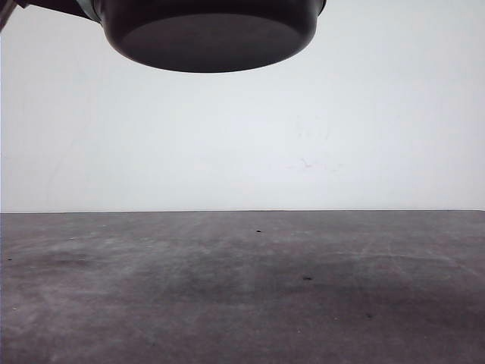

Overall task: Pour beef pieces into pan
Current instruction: 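Lift the bowl and tip the cubes into the held pan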

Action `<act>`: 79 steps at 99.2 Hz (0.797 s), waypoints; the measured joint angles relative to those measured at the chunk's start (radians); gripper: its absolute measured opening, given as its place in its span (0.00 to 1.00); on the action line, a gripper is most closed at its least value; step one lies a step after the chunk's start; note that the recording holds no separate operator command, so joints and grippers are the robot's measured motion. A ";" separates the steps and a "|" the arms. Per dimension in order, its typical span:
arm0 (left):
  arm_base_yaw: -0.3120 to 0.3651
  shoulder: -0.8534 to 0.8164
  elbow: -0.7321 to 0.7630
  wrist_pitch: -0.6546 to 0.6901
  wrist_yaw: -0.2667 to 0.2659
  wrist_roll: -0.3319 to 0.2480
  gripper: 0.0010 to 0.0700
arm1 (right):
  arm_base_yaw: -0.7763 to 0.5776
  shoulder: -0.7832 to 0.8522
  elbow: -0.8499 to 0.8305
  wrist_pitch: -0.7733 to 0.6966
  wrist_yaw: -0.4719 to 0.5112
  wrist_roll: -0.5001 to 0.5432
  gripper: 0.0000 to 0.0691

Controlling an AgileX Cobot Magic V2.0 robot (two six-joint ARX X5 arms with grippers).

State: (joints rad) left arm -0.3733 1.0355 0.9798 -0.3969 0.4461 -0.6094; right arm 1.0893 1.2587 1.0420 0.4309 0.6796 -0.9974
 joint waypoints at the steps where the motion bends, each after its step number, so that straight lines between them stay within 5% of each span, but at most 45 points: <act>1: 0.000 0.000 0.000 0.000 0.001 0.000 0.04 | -0.002 0.000 0.000 0.001 0.000 -0.002 0.03; 21: 0.000 0.000 0.000 0.000 0.004 0.001 0.04 | -0.016 0.000 0.001 0.149 0.000 -0.050 0.03; 56: 0.005 0.000 0.000 -0.002 0.005 0.019 0.04 | -0.013 -0.002 0.000 0.149 0.002 -0.039 0.03; 67: 0.006 0.000 0.000 -0.002 0.005 0.023 0.04 | -0.004 -0.010 0.003 0.082 0.029 0.082 0.03; 79: 0.010 0.000 0.000 -0.019 0.005 0.042 0.04 | -0.005 -0.090 0.025 -0.196 0.039 0.359 0.03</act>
State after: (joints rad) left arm -0.3634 1.0355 0.9798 -0.4164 0.4511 -0.5674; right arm 1.0847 1.1687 1.0668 0.2352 0.7181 -0.6388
